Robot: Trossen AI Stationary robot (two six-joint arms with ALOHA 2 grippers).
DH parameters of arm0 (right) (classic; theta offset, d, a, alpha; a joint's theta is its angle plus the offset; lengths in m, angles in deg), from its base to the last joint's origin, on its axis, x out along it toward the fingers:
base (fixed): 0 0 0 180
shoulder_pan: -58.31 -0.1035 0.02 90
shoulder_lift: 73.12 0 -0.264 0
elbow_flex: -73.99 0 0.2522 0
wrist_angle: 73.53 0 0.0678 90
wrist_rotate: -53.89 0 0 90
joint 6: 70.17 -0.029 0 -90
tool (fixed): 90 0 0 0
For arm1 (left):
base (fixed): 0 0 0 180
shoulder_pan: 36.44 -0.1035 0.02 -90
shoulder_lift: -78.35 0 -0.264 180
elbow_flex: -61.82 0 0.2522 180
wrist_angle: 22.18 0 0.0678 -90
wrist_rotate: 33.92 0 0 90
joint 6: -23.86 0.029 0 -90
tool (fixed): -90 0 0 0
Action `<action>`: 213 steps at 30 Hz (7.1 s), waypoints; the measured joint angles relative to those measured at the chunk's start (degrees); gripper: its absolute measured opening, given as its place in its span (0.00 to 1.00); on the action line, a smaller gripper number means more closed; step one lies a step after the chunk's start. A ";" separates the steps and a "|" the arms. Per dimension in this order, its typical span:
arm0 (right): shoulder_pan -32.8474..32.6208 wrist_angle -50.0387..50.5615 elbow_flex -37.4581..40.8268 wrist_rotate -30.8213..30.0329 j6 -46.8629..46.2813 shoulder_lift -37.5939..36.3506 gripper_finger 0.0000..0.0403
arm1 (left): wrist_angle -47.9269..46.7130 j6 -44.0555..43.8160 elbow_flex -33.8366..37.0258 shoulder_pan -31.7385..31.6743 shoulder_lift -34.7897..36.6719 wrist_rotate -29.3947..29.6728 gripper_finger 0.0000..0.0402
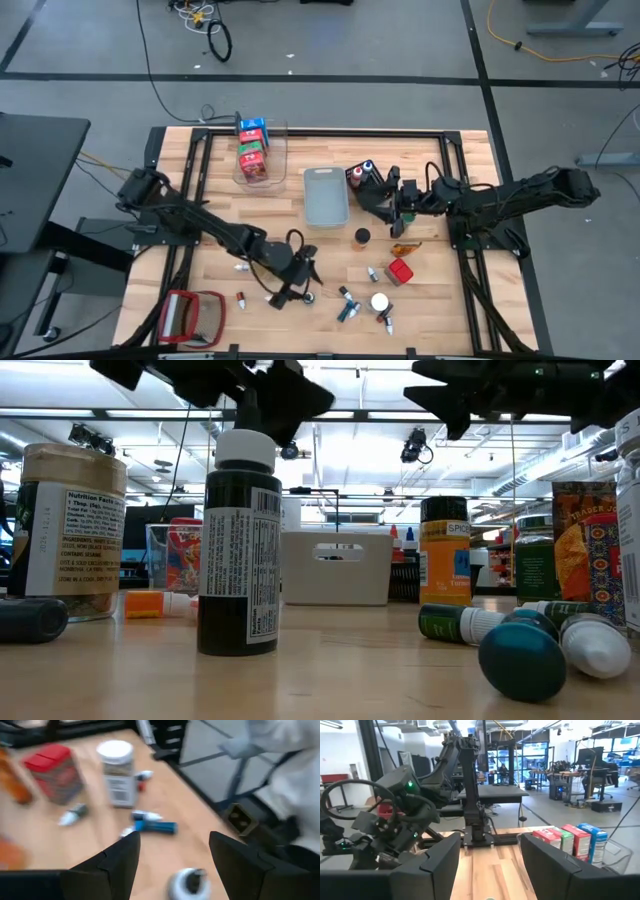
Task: Pick & Place Kitchen Items
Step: Put the black food color bottle into the black bin
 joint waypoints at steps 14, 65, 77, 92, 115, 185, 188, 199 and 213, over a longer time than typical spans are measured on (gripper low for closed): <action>-0.94 -0.75 0.00 -0.05 0.63 0.00 0.54 | 1.02 -0.75 0.11 3.84 -4.52 2.60 0.61; -0.94 -1.45 -0.02 0.00 2.62 0.04 0.54 | -0.97 -2.62 0.26 3.87 -4.98 3.34 0.58; -0.95 -1.37 -0.02 0.02 2.58 0.03 0.54 | 1.03 0.65 0.26 3.84 -4.98 5.17 0.32; -0.94 -1.66 -0.02 -0.03 2.40 0.02 0.54 | 3.65 16.58 -2.16 -7.66 7.48 20.26 0.32; 1.46 10.42 -0.02 -8.76 8.63 0.02 0.58 | 3.61 8.30 -7.28 -26.86 4.70 9.07 0.36; 1.85 12.43 -12.55 -21.62 10.30 17.93 0.39 | -4.32 14.70 -7.30 -24.40 7.90 29.13 0.63; 1.79 15.87 -12.55 -25.30 9.45 16.33 0.39 | -8.58 15.34 -7.23 -24.14 9.96 34.36 0.64; 0.84 35.91 -12.52 -40.42 0.21 7.19 0.39 | -14.14 13.50 -7.28 -24.15 25.09 35.76 0.63; 6.15 0.42 10.46 -35.24 -9.01 11.03 0.39 | -21.80 16.15 -7.28 -24.63 32.12 35.45 0.63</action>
